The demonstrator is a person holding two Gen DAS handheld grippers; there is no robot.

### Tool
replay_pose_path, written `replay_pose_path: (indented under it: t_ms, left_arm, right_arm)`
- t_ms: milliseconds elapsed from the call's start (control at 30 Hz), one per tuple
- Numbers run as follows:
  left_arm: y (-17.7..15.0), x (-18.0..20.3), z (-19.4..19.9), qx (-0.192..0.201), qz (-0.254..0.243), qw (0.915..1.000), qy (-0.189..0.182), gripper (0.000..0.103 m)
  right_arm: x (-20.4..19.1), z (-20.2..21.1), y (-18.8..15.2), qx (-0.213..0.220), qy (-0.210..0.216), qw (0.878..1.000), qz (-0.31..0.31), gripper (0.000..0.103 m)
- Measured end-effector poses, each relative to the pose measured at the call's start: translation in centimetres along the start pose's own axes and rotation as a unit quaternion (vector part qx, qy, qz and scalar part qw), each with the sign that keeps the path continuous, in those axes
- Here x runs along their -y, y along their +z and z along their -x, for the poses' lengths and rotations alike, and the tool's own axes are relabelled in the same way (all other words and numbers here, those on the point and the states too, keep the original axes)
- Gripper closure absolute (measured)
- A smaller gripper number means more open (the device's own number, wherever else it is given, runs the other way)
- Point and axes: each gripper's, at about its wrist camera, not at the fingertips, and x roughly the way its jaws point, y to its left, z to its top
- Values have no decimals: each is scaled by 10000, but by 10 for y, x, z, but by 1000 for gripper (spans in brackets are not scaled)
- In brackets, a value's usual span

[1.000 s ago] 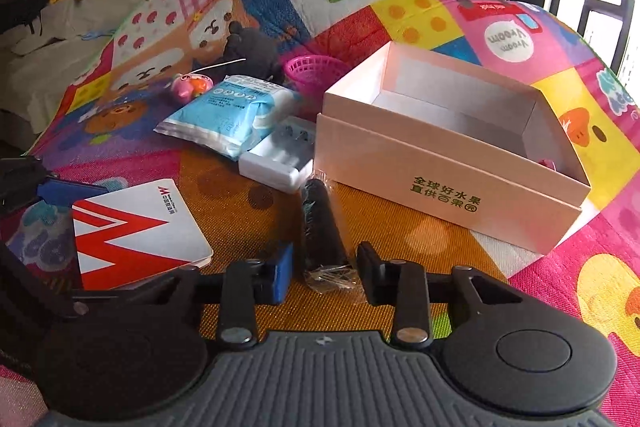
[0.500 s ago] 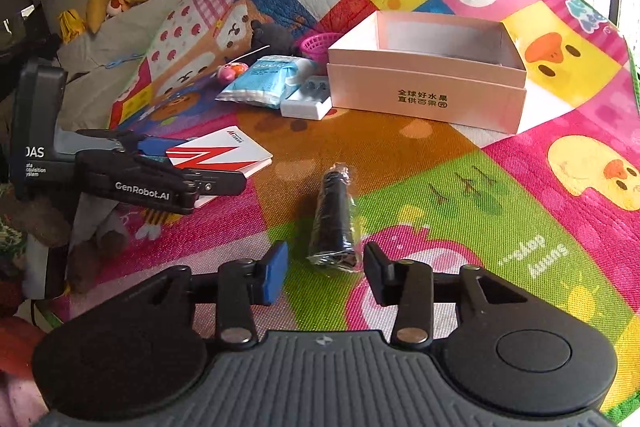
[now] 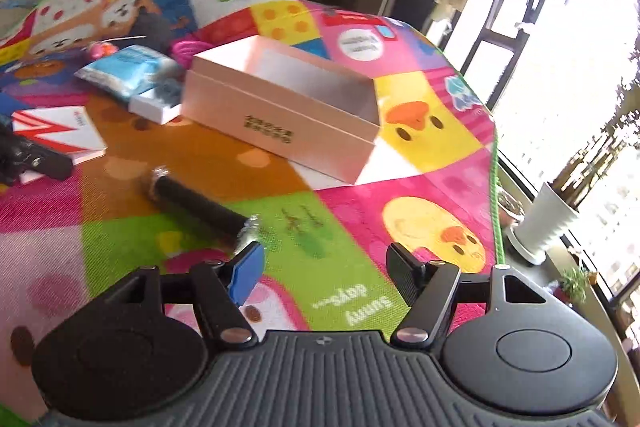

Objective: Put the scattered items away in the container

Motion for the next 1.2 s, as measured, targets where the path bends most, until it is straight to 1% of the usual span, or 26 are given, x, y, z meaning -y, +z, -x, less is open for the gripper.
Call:
replay_pose_path:
  t_ms: [67, 100, 133, 167, 233, 400, 500, 533, 567, 633, 767, 867, 967, 1000, 1100, 1200]
  left_arm:
    - [0, 0, 0, 2, 7, 10000, -5, 0]
    - [0, 0, 0, 3, 11, 10000, -8, 0]
    - [0, 0, 0, 3, 11, 10000, -8, 0]
    - [0, 0, 0, 3, 10, 10000, -7, 0]
    - [0, 0, 0, 3, 13, 10000, -11, 0]
    - [0, 0, 0, 7, 22, 10000, -16, 0]
    - [0, 0, 0, -2, 0, 10000, 3, 0]
    - [0, 1, -1, -13, -31, 10000, 27, 0]
    - [0, 2, -1, -23, -61, 10000, 50, 0]
    - [0, 2, -1, -34, -89, 9999, 67, 0]
    - [4, 3, -3, -116, -209, 9997, 63, 0]
    - [12, 5, -7, -178, -420, 9990, -3, 0]
    - [22, 5, -10, -323, -430, 9981, -287, 0]
    - [26, 5, -12, -365, -471, 9977, -325, 0]
    - [31, 7, -16, -419, -691, 9965, -202, 0]
    - [31, 7, -19, -520, -740, 9957, -185, 0]
  right_arm:
    - [13, 0, 2, -24, 413, 9975, -579, 19]
    - [17, 1, 2, -18, 635, 9944, -847, 16]
    - [18, 1, 3, 0, 813, 9910, -1062, 11]
    - [16, 2, 4, 20, 912, 9888, -1182, 6]
    - [6, 0, 7, 45, 973, 9870, -1276, 2]
    - [-28, -18, 22, -215, 983, 9832, -1522, 2]
    - [-40, -31, 29, -389, 1003, 9827, -1507, 2]
    - [-44, -35, 31, -434, 1005, 9834, -1449, 4]
    - [-46, -39, 32, -472, 980, 9845, -1379, 12]
    - [-49, -41, 33, -496, 910, 9874, -1195, 22]
    - [-44, -33, 27, -413, 1024, 9876, -1113, 23]
    - [-39, -23, 19, -298, 975, 9902, -950, 23]
    - [-33, -17, 9, -267, 933, 9914, -873, 23]
    - [-30, -16, 6, -260, 948, 9911, -896, 23]
    - [-25, -15, 2, -220, 953, 9907, -949, 23]
    - [-24, -16, 0, -194, 962, 9902, -995, 20]
